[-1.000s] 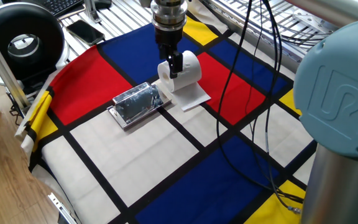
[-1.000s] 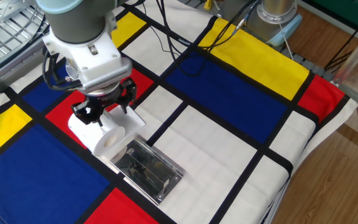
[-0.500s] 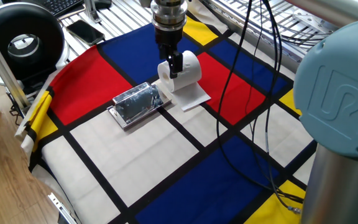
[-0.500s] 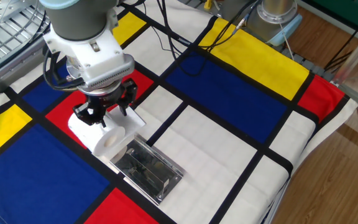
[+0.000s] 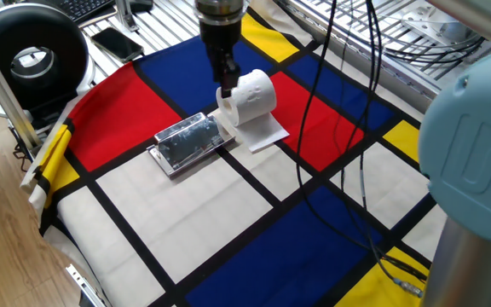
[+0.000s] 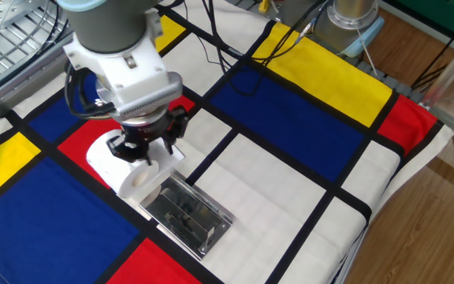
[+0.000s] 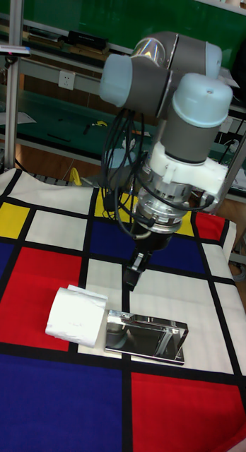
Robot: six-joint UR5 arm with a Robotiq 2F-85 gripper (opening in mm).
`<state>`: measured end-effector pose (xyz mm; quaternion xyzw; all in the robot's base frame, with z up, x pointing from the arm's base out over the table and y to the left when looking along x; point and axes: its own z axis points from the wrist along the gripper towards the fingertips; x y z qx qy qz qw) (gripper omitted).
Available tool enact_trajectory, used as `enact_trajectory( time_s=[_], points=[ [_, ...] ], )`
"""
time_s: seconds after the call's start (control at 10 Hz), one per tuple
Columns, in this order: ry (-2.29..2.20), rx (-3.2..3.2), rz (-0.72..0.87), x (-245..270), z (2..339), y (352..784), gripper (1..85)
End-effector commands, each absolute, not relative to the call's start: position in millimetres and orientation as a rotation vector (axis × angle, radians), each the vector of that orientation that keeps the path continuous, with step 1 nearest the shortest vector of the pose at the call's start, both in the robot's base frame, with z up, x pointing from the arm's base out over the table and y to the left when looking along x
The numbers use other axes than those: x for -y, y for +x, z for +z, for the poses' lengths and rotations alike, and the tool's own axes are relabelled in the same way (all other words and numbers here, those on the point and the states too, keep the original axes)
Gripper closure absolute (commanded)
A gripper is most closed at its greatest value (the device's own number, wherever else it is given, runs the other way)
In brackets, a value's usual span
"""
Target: Take the roll of paper down from the shelf
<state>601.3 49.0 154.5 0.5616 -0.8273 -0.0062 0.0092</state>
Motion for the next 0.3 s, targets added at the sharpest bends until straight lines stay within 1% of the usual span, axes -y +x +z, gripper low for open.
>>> enact_trajectory(
  time_s=[0.0,0.1,0.2],
  points=[
    [1.673,2.644,0.009,-63.5,175.2,609.3,53.7],
    [1.650,2.671,-0.019,-67.2,180.9,611.5,76.0],
    [1.646,2.678,0.000,-66.2,182.0,616.5,84.7]
  ],
)
